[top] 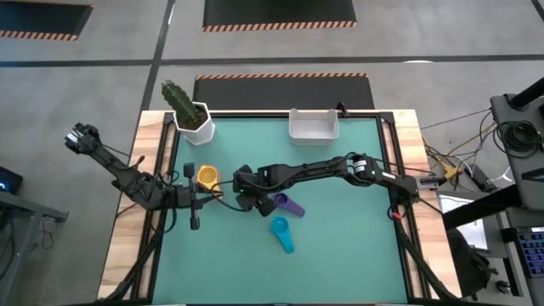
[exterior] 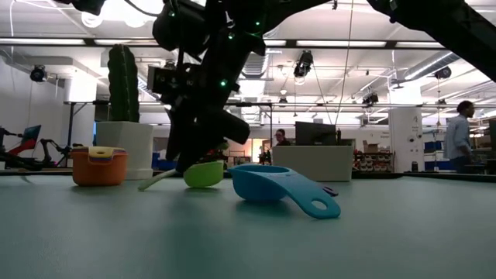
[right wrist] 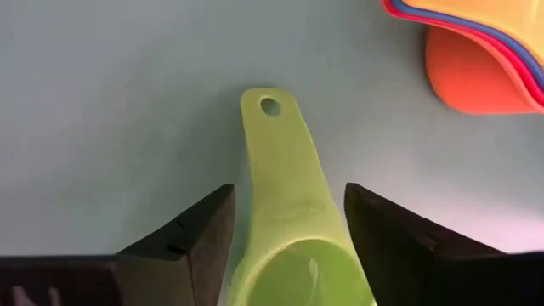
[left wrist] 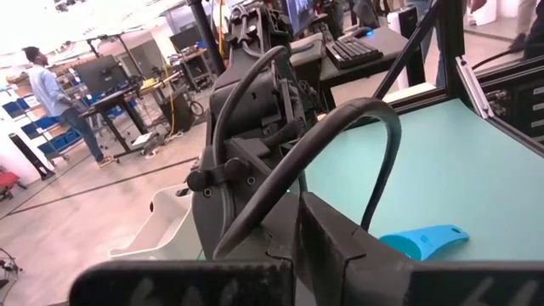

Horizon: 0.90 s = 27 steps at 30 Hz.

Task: Nest measuring cups in basket
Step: Stack the green measuring cup on top of the yellow measuring cup

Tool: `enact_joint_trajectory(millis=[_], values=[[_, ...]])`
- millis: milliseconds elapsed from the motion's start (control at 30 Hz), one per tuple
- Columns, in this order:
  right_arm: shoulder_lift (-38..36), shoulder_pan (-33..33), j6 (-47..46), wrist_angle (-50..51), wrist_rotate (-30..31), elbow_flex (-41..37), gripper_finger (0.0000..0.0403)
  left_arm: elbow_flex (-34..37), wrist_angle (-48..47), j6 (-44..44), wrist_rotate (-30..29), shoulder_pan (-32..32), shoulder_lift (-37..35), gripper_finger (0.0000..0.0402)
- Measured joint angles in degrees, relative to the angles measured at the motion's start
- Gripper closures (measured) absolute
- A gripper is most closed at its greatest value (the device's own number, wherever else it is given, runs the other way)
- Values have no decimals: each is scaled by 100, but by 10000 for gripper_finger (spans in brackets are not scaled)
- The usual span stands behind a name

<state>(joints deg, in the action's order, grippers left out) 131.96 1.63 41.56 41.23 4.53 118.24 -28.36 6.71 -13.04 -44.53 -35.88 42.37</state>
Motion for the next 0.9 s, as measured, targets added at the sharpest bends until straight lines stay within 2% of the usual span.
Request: enact_joint_trajectory(millis=[200,400,600,733,900], values=[[-393,48,-289,504,-49,-7,179,0,30,437,-23,0,-2,402],[-962,153,-936,1404,-287,-152,191,0,-43,1580,-1053,2,187,402],[-1823,439,-1539,1330,-309,-1011,207,-242,-272,2499,-1179,129,845,402],[-2566,677,-1932,605,-305,-2050,213,-880,-1559,3812,-862,383,1588,402],[-3510,936,-2269,-525,-261,-3270,213,-1987,-3902,5439,300,907,2849,402]])
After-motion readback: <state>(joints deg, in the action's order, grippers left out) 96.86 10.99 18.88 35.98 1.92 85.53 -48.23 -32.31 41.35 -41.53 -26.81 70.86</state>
